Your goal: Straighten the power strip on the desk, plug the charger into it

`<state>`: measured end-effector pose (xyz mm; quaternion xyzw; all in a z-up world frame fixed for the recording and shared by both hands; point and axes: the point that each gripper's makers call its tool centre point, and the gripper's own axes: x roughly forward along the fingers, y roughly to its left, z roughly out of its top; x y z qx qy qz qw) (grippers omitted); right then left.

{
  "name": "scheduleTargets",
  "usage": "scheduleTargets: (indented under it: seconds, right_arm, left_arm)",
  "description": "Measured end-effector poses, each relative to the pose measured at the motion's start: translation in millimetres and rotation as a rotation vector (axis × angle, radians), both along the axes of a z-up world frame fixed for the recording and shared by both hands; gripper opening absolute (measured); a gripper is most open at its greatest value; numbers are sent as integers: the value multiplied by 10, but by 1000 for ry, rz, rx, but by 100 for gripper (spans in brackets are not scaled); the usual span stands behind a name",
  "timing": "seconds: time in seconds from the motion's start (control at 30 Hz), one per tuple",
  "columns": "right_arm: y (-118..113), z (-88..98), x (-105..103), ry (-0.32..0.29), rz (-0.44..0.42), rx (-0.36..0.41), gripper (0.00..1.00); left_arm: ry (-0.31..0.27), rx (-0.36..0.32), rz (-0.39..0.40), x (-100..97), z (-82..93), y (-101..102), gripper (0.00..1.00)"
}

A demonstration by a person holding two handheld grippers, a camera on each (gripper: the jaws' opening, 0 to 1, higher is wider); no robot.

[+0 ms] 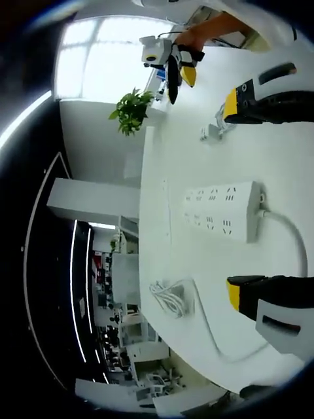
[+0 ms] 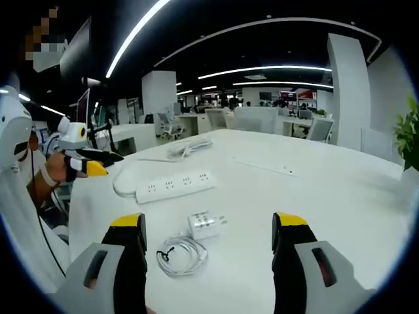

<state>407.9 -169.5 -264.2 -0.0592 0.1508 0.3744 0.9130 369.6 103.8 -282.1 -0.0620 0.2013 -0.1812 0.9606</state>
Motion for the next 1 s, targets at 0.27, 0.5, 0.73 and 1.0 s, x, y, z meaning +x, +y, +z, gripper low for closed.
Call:
scheduleTargets:
  seconds: [0.27,0.5,0.73,1.0]
  right_arm:
    - [13,-47,16,11,5,-10,77]
    - [-14,-20,19,5,-1,-9,77]
    - [-12,-6,-5,3,0,-13,77]
    - [10,1,-22,2,6,-12,78]
  left_arm:
    - [2,-19,0,99,-120,-12,96]
    - [-32,-25,-24,209,-217,-55,96]
    - [-70,-54,-56,329,-316,-110,96]
    - [-48,-6,-73,410,-601,-144,96]
